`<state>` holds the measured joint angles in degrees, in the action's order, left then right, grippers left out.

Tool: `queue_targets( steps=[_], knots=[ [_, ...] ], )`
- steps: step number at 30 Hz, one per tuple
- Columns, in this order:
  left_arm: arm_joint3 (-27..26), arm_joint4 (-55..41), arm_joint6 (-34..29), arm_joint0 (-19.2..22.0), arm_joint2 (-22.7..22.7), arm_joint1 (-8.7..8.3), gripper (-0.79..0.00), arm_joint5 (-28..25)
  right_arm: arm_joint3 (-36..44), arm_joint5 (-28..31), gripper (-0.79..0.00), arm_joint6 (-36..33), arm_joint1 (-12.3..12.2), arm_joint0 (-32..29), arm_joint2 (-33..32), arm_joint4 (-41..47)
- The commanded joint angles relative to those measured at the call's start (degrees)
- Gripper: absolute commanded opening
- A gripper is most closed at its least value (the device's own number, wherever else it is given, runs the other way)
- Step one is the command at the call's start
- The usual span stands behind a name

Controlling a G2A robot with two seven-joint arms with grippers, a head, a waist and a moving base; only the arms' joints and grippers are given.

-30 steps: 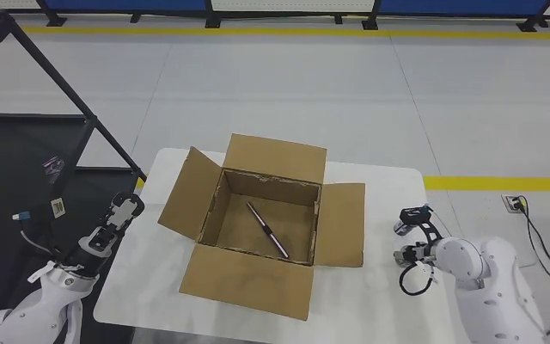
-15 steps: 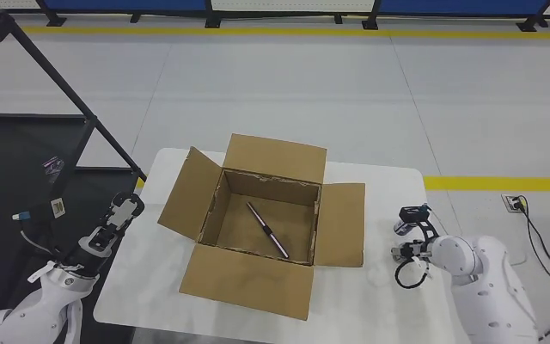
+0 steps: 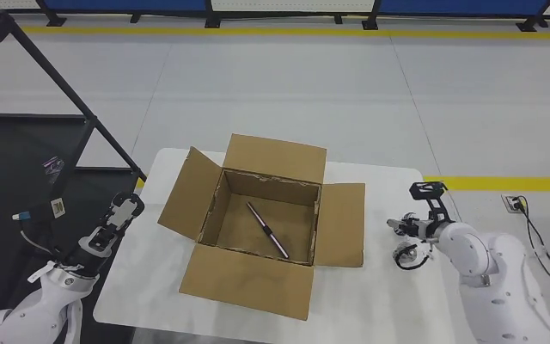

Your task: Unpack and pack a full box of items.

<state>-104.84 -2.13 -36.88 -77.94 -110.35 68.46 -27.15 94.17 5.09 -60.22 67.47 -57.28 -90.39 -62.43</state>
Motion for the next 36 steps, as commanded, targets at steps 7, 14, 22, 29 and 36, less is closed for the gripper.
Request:
queue_targets(
  steps=[7,14,22,29,36],
  knots=[
    [0.0,0.0,0.0,0.0,0.0,0.00,0.000,0.0,12.8,4.4,0.000,0.2,1.2,7.2,13.4,5.2],
    [-0.6,1.4,3.0,-2.1,-1.3,-0.25,0.000,0.0,-4.0,7.5,0.000,-1.5,5.7,27.0,35.7,12.3],
    [-0.6,-1.9,4.7,-4.6,-4.0,-0.55,0.000,-0.7,-32.1,11.3,0.000,1.7,14.9,41.9,55.3,26.2],
    [-0.6,-1.9,4.7,-4.6,-4.0,-0.55,0.000,-0.7,-50.5,8.7,0.000,5.1,24.1,47.3,66.5,26.8],
    [-0.6,-1.9,4.7,-4.6,-4.0,-0.55,0.000,-0.7,-61.8,5.7,0.000,10.4,31.4,48.3,71.7,23.6]
  ],
)
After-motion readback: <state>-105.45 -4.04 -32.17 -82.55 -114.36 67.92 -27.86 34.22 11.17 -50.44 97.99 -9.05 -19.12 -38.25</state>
